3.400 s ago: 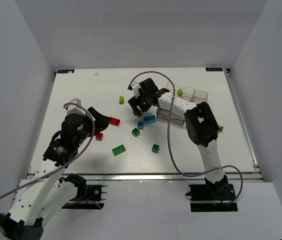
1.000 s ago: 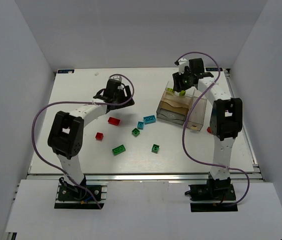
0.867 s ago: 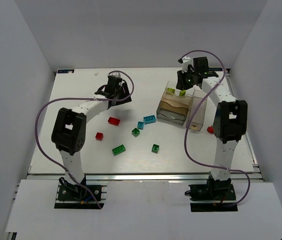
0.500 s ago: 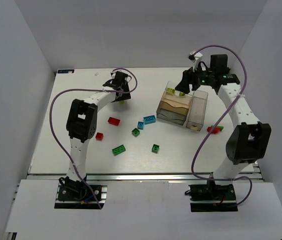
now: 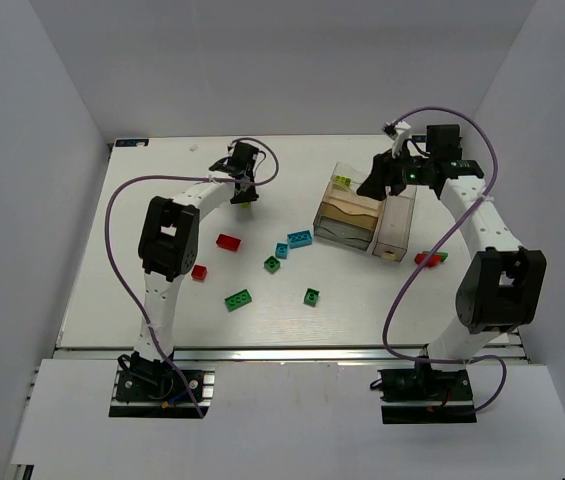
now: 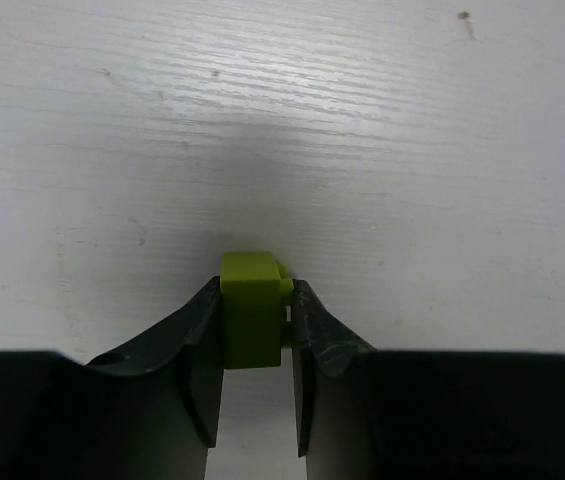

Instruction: Sort the legos into containers by color

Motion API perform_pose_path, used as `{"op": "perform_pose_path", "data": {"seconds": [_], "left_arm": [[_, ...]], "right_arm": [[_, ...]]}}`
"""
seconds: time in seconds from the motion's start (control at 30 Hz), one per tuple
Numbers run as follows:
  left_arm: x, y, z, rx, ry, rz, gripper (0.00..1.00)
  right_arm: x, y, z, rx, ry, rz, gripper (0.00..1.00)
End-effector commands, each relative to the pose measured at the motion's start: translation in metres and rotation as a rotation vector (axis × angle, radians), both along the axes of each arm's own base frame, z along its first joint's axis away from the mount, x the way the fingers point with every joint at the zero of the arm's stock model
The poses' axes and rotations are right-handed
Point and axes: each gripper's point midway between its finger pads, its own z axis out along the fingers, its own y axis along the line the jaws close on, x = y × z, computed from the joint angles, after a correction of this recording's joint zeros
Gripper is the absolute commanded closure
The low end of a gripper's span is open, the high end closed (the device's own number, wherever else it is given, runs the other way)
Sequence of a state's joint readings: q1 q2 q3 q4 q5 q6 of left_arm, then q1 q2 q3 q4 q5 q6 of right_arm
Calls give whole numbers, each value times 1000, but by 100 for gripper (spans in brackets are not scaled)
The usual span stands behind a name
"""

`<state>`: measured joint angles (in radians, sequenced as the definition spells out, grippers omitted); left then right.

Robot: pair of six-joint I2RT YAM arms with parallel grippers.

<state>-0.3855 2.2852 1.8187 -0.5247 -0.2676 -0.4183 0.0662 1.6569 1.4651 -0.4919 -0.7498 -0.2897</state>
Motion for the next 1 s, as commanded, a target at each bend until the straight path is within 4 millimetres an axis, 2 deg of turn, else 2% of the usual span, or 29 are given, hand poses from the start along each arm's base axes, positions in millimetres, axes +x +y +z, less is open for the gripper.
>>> {"op": "perform_pose_path", "data": {"seconds": [0.0, 0.07, 0.1, 0.13, 0.17, 0.2, 0.3, 0.37, 0.4, 0.47, 0.5, 0.57, 0.63, 0.7, 0.87, 0.9, 0.97], "left_arm": [[8, -38, 63, -140, -114, -105, 92], [13, -64, 85, -260, -178, -191, 92], [-6, -96, 94, -427, -146, -321, 92], [-2, -117, 116, -529, -224, -401, 92], [-5, -129, 128, -599, -243, -448, 92], [-15, -144, 137, -704, -222, -506, 92], [-12, -177, 168, -842, -280, -591, 92], [-9, -194, 181, -879, -315, -621, 91], [-2, -201, 187, -914, -324, -632, 90], [0, -217, 191, -942, -323, -652, 90], [8, -224, 190, -966, -324, -655, 89], [9, -240, 190, -997, -321, -670, 88], [19, -246, 188, -1031, -323, -659, 87], [15, -260, 189, -1068, -323, -666, 86], [14, -274, 172, -1091, -308, -641, 84], [15, -274, 172, -1093, -312, -637, 83], [15, -280, 166, -1088, -315, -633, 81]], "right_arm": [[-11, -1, 21, 25, -48, 4, 35], [-9, -7, 17, 7, -48, -40, 38], [-9, -9, 19, 2, -56, -59, 49], [-6, -16, 17, -13, -52, -105, 56], [-7, -18, 13, -17, -49, -117, 65], [-8, -23, 15, -19, -58, -134, 81], [-14, -27, 9, -21, -47, -158, 100], [-17, -29, 10, -21, -51, -166, 100], [-19, -32, 4, -23, -37, -176, 100], [-21, -33, 4, -18, -37, -186, 100], [-21, -34, 2, -18, -36, -192, 100], [-22, -35, 2, -14, -33, -197, 98], [-22, -36, 2, -13, -31, -200, 97], [-22, -37, 2, -15, -32, -204, 96], [-24, -36, 1, -14, -30, -202, 94], [-21, -48, 1, -12, -27, -234, 93], [-22, -48, 3, -9, -29, -234, 93]]}}
